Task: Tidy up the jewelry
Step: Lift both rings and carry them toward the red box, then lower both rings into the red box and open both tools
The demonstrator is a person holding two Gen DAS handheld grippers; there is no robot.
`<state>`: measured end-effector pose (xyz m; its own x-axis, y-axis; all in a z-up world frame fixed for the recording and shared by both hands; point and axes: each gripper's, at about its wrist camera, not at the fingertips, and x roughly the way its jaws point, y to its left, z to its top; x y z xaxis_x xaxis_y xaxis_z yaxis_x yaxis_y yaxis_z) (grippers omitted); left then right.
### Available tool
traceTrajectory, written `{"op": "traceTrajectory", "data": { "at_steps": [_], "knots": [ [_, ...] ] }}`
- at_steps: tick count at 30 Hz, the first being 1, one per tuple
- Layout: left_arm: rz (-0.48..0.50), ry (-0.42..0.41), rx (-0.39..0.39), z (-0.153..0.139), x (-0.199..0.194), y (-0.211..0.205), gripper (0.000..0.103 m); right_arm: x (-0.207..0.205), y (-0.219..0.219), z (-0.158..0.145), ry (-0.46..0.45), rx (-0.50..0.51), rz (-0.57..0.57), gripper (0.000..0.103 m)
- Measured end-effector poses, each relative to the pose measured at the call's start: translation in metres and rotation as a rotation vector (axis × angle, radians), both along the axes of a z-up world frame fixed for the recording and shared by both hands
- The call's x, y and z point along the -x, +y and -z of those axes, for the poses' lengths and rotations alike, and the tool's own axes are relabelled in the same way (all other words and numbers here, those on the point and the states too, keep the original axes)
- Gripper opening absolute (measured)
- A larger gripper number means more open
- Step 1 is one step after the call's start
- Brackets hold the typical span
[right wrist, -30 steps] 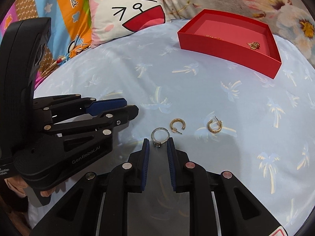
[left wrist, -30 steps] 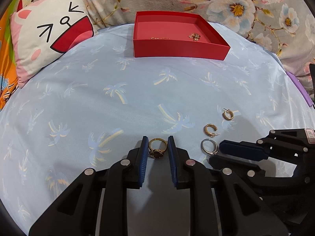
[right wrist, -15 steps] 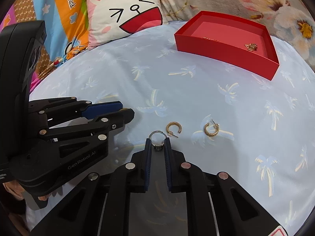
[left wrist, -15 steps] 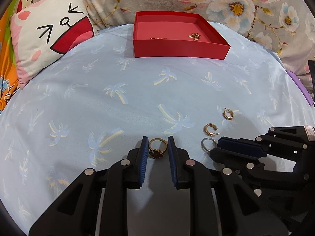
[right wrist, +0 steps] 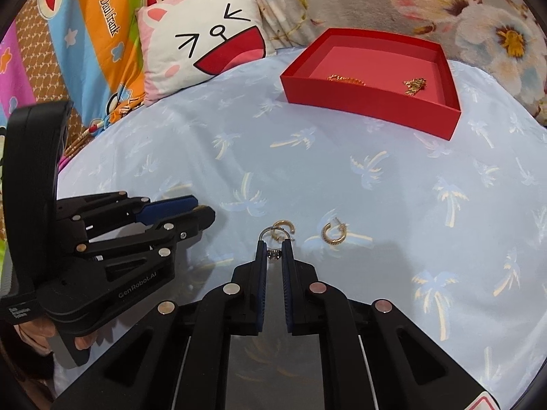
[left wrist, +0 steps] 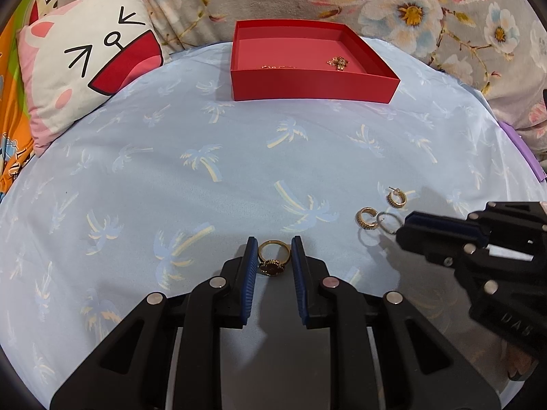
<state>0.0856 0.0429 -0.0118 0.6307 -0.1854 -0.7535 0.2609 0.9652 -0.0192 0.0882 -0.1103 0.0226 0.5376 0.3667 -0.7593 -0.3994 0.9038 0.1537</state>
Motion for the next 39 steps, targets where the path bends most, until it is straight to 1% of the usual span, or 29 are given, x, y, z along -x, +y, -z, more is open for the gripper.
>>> {"op": "traceTrajectory", "data": {
  "at_steps": [4,8,13,15,17,21,26,33,36,39],
  "knots": [
    [0.015,-0.016,-0.02,-0.002,0.002,-0.005,0.019,-0.007,-0.014,-0.012,-0.025,-0.014,0.035,0.008],
    [0.027,-0.01,0.008,-0.011,-0.002,-0.004,0.019,-0.022,-0.037,-0.029,-0.051,-0.04,0.103,0.008],
    [0.023,-0.062,-0.004,-0.037,-0.014,-0.001,0.019,-0.044,-0.059,-0.048,-0.09,-0.052,0.163,0.008],
    [0.022,-0.076,0.002,-0.047,-0.021,0.001,0.019,-0.053,-0.065,-0.054,-0.091,-0.069,0.173,0.008],
    [0.017,-0.085,0.016,-0.056,-0.031,0.004,0.019,-0.062,-0.069,-0.06,-0.106,-0.061,0.191,0.008],
    [-0.004,-0.122,0.012,-0.073,-0.053,0.008,0.019,-0.077,-0.073,-0.067,-0.126,-0.043,0.205,0.008],
    [-0.007,-0.119,0.016,-0.085,-0.081,0.007,0.019,-0.102,-0.075,-0.075,-0.146,-0.035,0.221,0.008],
    [0.03,-0.152,0.031,-0.108,-0.143,-0.02,0.019,-0.171,-0.086,-0.083,-0.119,-0.092,0.267,0.008],
    [0.024,-0.17,0.02,-0.111,-0.173,-0.035,0.019,-0.201,-0.087,-0.082,-0.096,-0.105,0.279,0.008],
    [0.025,-0.157,0.05,-0.109,-0.207,-0.044,0.019,-0.224,-0.083,-0.079,-0.091,-0.092,0.29,0.008]
  ]
}}
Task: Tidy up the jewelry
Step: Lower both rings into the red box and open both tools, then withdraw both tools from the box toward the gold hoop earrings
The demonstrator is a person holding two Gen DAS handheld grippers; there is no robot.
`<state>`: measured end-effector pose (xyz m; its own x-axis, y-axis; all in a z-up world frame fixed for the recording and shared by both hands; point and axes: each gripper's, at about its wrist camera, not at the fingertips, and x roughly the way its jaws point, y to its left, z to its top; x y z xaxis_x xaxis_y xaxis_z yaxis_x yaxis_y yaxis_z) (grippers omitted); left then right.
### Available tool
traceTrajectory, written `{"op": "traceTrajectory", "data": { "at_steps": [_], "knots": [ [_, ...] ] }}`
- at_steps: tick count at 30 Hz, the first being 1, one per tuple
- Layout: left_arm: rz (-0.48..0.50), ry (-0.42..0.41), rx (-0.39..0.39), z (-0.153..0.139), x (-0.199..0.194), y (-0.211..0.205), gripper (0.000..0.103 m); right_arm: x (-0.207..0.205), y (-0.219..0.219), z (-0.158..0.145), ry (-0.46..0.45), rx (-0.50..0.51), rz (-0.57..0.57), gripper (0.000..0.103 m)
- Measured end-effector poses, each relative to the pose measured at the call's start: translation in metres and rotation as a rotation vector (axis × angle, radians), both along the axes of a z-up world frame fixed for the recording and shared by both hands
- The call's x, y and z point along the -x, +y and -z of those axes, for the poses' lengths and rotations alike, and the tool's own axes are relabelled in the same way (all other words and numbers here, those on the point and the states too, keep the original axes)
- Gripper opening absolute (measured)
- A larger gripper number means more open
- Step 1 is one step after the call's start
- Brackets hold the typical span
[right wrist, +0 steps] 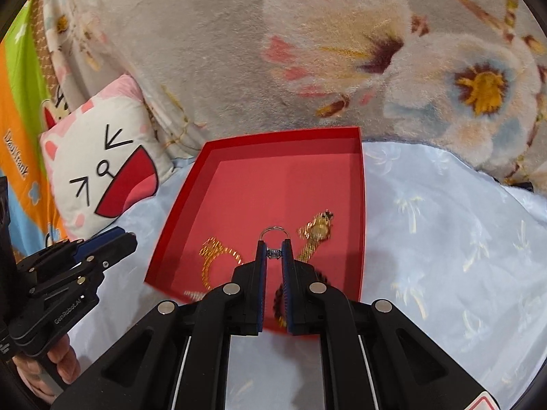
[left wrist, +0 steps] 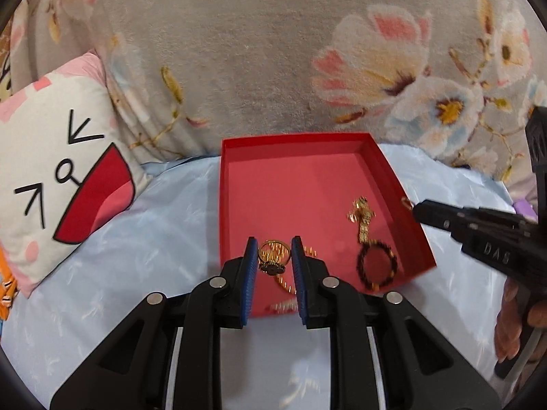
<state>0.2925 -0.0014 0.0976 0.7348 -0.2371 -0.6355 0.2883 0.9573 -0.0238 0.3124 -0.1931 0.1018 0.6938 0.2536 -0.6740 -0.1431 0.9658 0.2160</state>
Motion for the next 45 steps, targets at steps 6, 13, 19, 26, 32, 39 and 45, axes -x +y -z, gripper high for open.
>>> {"op": "traceTrajectory", "data": {
  "at_steps": [6,13,19,26,32,39,45],
  "knots": [
    [0.002,0.054,0.062,0.015,-0.056,-0.007,0.019,-0.044,0.015,0.019,0.046,0.012,-0.013,0.008],
    [-0.036,0.095,0.021,0.032,-0.097,-0.015,0.019,-0.078,0.025,0.042,0.101,0.013,-0.006,0.008],
    [-0.097,0.17,0.026,0.052,-0.118,-0.013,0.019,-0.091,0.031,0.057,0.139,0.052,-0.005,0.008],
    [-0.108,0.184,0.005,0.068,-0.122,-0.016,0.02,-0.096,0.032,0.068,0.155,0.081,-0.005,0.009],
    [-0.116,0.157,0.007,0.066,-0.116,-0.016,0.028,-0.095,0.026,0.069,0.143,0.068,0.0,0.011],
    [-0.126,0.132,0.007,0.051,-0.098,-0.007,0.031,-0.076,0.018,0.051,0.086,0.073,-0.003,0.011],
    [-0.123,0.12,-0.007,0.034,-0.068,0.001,0.036,-0.046,0.004,0.037,0.062,0.037,-0.013,0.011]
  ]
}}
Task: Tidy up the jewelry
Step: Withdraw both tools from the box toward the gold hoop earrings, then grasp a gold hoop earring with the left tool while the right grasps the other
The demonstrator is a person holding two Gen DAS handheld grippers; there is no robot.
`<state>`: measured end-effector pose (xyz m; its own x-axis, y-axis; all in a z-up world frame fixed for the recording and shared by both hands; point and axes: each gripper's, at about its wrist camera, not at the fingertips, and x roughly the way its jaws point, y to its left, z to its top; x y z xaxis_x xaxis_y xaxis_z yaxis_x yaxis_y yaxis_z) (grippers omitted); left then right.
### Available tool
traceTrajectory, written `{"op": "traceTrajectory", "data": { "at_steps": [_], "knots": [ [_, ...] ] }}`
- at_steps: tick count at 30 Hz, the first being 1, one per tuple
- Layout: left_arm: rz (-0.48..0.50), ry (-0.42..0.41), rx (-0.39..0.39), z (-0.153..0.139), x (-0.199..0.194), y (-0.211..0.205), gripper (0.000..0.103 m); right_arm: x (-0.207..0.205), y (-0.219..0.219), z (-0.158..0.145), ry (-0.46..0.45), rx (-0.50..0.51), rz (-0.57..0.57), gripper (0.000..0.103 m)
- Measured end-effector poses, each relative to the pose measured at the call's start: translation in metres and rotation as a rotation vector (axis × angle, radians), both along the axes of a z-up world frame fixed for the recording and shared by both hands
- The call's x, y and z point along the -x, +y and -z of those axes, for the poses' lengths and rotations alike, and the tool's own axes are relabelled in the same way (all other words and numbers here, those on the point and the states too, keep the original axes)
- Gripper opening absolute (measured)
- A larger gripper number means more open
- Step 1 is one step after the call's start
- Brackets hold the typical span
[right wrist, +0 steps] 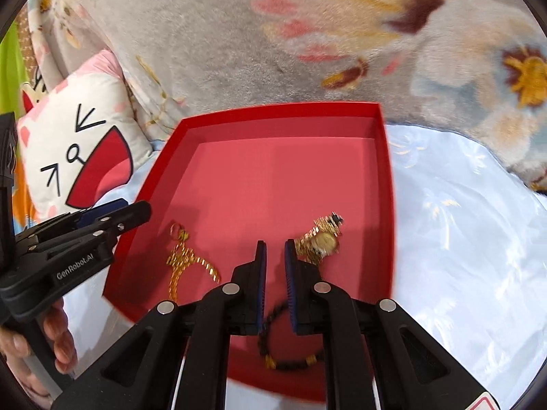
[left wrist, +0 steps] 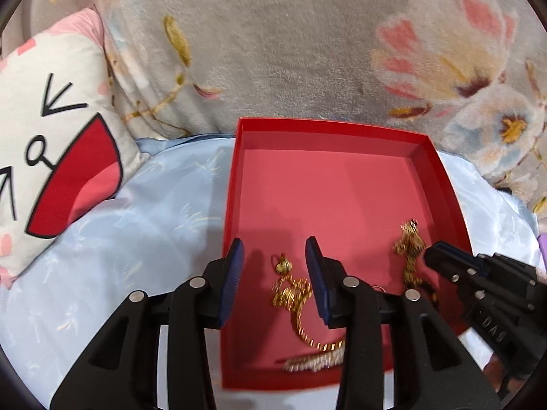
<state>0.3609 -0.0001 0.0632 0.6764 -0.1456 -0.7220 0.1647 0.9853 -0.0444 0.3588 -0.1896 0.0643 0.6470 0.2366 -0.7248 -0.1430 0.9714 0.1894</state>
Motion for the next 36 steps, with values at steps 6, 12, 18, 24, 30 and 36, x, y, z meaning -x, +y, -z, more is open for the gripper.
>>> {"op": "traceTrajectory", "data": {
  "at_steps": [6,12,18,24,30,36],
  "knots": [
    [0.028,-0.042,-0.041,-0.004,0.05,0.0,0.043,0.047,-0.01,-0.005,-0.02,0.022,-0.024,0.011],
    [0.085,-0.021,-0.055,0.008,0.115,-0.001,0.044,0.117,-0.015,0.003,-0.013,0.025,-0.088,0.012],
    [0.134,0.006,-0.057,0.03,0.174,0.002,0.045,0.188,-0.005,0.02,0.03,0.014,-0.171,0.014],
    [0.155,0.027,-0.06,0.052,0.223,0.005,0.045,0.237,0.025,0.035,0.043,0.056,-0.251,0.019],
    [0.18,0.034,-0.033,0.064,0.252,0.012,0.045,0.25,0.044,0.047,0.066,0.064,-0.286,0.023],
    [0.184,0.026,-0.036,0.07,0.261,0.013,0.05,0.246,0.056,0.053,0.058,0.107,-0.285,0.023]
  ]
}}
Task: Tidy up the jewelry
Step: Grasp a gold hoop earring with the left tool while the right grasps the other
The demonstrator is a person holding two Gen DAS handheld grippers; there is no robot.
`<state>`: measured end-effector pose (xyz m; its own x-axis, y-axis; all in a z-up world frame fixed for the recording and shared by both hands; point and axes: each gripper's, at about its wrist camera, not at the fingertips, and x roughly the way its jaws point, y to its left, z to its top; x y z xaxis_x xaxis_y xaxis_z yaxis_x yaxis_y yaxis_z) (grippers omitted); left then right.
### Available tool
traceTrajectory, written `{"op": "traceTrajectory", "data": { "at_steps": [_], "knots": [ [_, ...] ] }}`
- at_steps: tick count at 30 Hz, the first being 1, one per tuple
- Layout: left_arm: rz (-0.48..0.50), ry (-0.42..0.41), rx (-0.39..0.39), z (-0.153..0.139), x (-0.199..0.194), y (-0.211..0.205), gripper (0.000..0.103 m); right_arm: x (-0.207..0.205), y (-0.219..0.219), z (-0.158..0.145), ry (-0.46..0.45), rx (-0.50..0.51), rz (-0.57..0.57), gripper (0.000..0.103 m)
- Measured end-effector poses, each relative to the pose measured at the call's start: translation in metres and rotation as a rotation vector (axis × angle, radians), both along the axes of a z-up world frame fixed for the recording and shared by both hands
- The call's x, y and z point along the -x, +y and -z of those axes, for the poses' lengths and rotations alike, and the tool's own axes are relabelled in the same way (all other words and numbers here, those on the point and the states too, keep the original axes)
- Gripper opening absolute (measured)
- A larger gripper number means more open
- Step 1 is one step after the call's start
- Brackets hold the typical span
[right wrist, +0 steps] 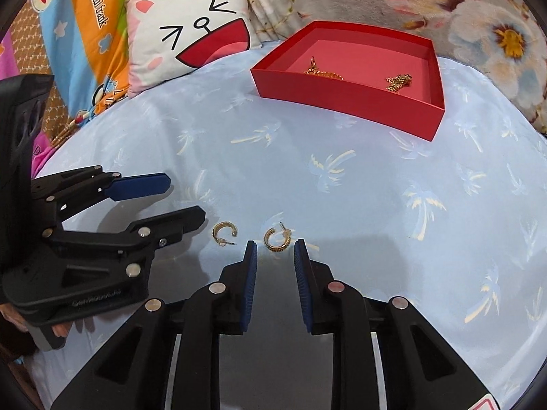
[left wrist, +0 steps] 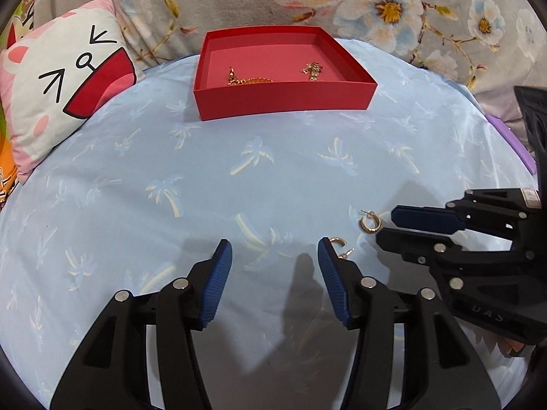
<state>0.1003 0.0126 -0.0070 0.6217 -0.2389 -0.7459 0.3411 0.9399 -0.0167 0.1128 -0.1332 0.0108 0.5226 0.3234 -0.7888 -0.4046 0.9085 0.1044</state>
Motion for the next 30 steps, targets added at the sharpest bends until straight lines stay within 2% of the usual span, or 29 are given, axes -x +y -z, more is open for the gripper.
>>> {"op": "traceTrajectory", "data": {
  "at_steps": [6,9,13,17,26,30],
  "knots": [
    [0.021,0.018,-0.005,0.006,0.0,-0.005,0.051,-0.007,0.003,0.005,0.002,0.006,0.004,0.023],
    [0.025,0.012,-0.005,0.006,0.002,-0.007,0.057,-0.008,0.006,0.005,-0.002,0.014,-0.001,0.023],
    [0.031,0.007,-0.013,0.006,0.004,-0.009,0.059,-0.009,0.006,0.006,-0.014,0.029,0.01,0.016],
    [0.043,0.006,-0.016,0.006,0.006,-0.013,0.06,-0.009,0.002,0.006,-0.015,0.025,0.021,0.015],
    [0.092,0.023,-0.044,0.009,0.003,-0.028,0.059,-0.011,-0.018,0.004,-0.004,-0.016,0.076,0.015],
    [0.094,0.018,-0.051,0.009,0.002,-0.033,0.052,-0.011,-0.022,0.002,-0.009,-0.02,0.089,0.015]
  ]
}}
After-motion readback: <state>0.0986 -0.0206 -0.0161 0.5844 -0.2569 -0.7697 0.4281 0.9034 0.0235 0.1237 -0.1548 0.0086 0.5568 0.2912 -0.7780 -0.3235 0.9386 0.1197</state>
